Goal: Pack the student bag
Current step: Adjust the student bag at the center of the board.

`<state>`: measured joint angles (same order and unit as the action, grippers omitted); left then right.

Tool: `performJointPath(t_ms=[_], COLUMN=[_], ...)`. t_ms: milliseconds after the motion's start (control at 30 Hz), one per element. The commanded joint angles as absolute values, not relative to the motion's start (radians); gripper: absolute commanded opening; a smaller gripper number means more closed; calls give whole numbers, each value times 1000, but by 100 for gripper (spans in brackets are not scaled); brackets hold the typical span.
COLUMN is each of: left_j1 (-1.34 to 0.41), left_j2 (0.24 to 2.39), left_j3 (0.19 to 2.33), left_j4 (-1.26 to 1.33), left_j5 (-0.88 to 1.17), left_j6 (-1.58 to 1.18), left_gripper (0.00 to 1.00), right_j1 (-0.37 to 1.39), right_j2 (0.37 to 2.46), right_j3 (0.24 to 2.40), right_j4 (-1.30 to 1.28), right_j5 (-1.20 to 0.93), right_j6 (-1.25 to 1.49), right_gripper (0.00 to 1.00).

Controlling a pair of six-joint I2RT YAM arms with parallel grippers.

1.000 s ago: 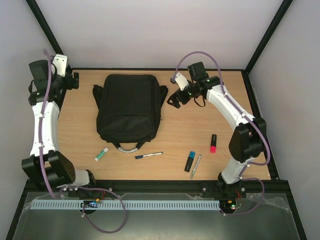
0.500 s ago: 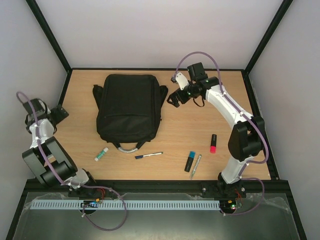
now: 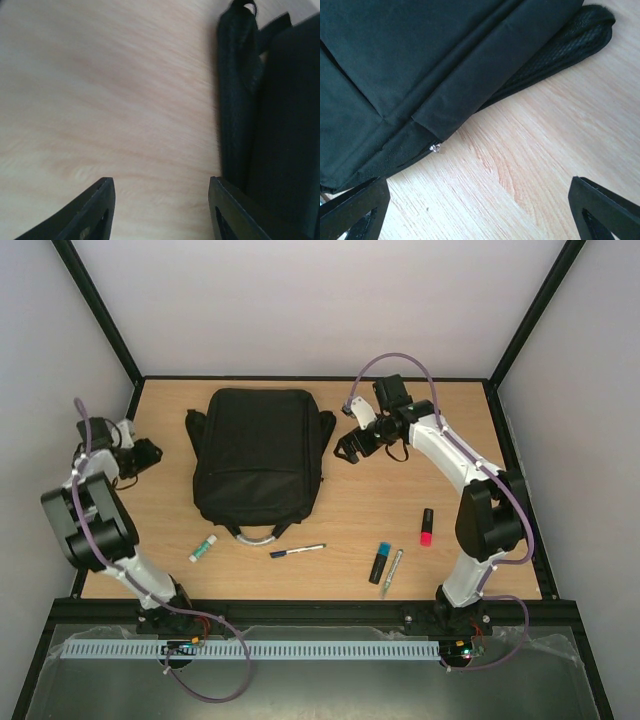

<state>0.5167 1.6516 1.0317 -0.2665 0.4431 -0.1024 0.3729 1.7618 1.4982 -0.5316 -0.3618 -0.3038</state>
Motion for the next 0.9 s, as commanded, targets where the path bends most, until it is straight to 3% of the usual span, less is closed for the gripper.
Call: performJointPath(t_ms=[0, 600, 867], left_j1=[448, -74, -253], left_j2=[1797, 2159, 2370], left_j3=[1176, 1558, 1977], left_j4=[-366, -385, -467], left_j5=[501, 537, 431], left_j6=[-36, 17, 103], left_gripper=[52, 54, 69], right_j1=[375, 374, 374], right_j2=[1750, 1656, 1659], right_j3=[1464, 1349, 1343], right_j4=[-564, -612, -622], right_j5=[-379, -257, -272], right_j6=[-310, -405, -407], right_gripper=[97, 95, 95])
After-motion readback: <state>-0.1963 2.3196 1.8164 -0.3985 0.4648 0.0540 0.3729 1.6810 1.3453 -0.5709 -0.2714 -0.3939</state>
